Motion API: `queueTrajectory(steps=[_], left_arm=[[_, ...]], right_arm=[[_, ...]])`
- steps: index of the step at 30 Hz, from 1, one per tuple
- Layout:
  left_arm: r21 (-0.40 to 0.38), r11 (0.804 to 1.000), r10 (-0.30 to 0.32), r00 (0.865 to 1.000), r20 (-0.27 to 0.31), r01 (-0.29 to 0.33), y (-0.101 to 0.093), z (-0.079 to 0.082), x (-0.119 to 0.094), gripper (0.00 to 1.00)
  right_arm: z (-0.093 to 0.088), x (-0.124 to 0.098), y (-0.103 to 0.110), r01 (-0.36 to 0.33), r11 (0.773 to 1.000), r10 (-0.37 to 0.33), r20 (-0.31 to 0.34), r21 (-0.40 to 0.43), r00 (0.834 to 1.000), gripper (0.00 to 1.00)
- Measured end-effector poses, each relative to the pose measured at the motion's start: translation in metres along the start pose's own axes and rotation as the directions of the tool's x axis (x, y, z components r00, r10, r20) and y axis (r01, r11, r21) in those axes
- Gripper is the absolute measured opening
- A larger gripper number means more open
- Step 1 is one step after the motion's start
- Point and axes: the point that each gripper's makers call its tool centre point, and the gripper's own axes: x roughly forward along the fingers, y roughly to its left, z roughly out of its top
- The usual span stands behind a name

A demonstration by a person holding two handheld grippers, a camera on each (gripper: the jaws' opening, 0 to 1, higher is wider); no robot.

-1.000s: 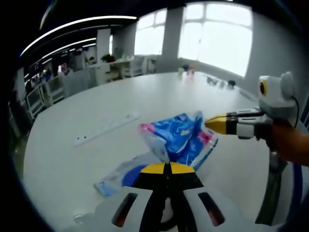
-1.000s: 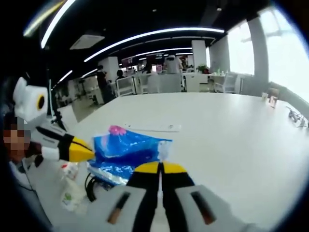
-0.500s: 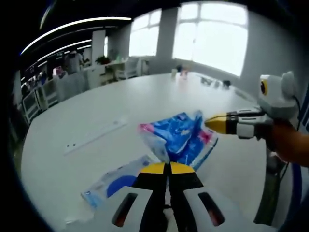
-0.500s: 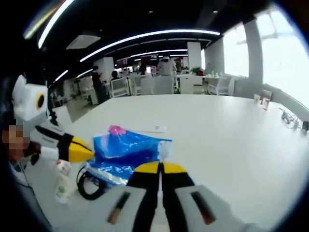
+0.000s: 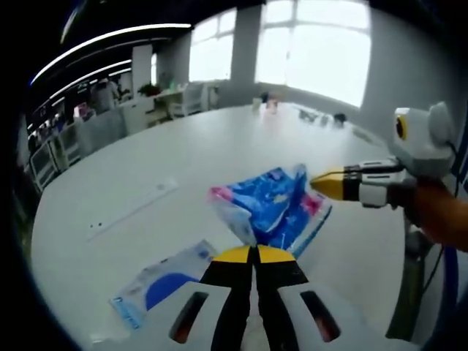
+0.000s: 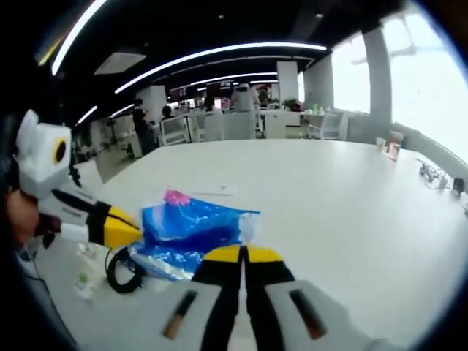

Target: Arrange the tabletop items into an orderly group along one side of the table until the central work area is clear of visible clutter.

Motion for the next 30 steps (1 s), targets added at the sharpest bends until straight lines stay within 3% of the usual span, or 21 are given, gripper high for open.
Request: queueTrajectory(steps=[30], left_arm=[[-0.047,0.996,0.07,0.989,-0.134,-0.077,0.008,-0.03,0.051,0.0]], right_arm=[[-0.033,0.039,-0.022,-0.029,0.999,0.03,-0.069,0.022,0.997,0.0]])
